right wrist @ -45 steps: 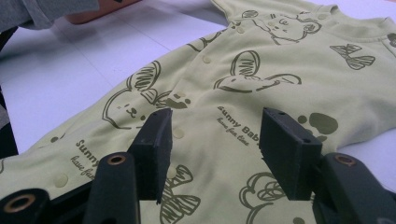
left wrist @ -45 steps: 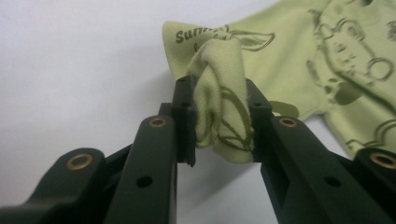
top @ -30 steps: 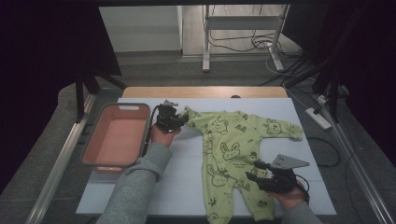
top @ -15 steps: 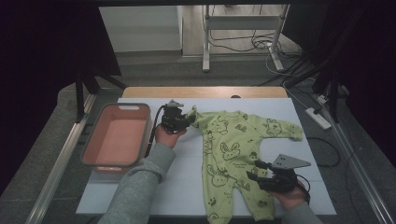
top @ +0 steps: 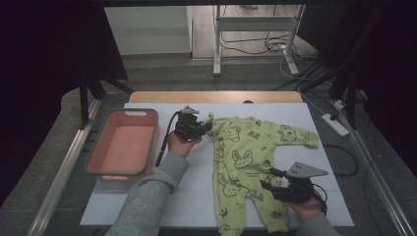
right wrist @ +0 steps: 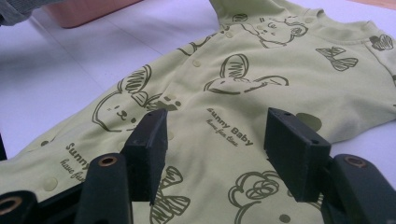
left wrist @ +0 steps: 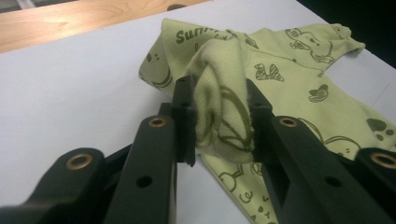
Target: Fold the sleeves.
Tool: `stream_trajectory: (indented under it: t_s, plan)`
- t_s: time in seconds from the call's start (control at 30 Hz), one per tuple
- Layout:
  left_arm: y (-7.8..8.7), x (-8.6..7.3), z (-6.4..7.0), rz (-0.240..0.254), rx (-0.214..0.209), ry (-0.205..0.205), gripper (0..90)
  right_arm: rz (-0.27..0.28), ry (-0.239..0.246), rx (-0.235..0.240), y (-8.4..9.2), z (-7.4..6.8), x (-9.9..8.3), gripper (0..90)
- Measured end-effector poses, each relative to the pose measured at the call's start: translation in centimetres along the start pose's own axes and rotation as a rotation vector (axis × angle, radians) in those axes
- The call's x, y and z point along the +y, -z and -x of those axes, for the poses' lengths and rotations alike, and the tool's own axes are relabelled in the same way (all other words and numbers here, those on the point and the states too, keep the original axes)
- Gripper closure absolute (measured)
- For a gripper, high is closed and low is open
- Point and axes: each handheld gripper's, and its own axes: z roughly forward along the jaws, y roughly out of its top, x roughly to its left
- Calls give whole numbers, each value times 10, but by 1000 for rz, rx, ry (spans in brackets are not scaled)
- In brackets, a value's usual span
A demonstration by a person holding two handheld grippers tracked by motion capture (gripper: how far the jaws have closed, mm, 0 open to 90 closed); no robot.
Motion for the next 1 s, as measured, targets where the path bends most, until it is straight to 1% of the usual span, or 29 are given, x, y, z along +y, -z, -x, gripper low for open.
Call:
stream_trajectory:
  t_s: [0.6,1.0]
  plan:
    - [-9,2,14,-9,-28,-28,721,-1,1,-3,0,0,0,400]
    - [-18,4,25,-18,-51,-47,721,-4,1,-1,0,-1,-1,399]
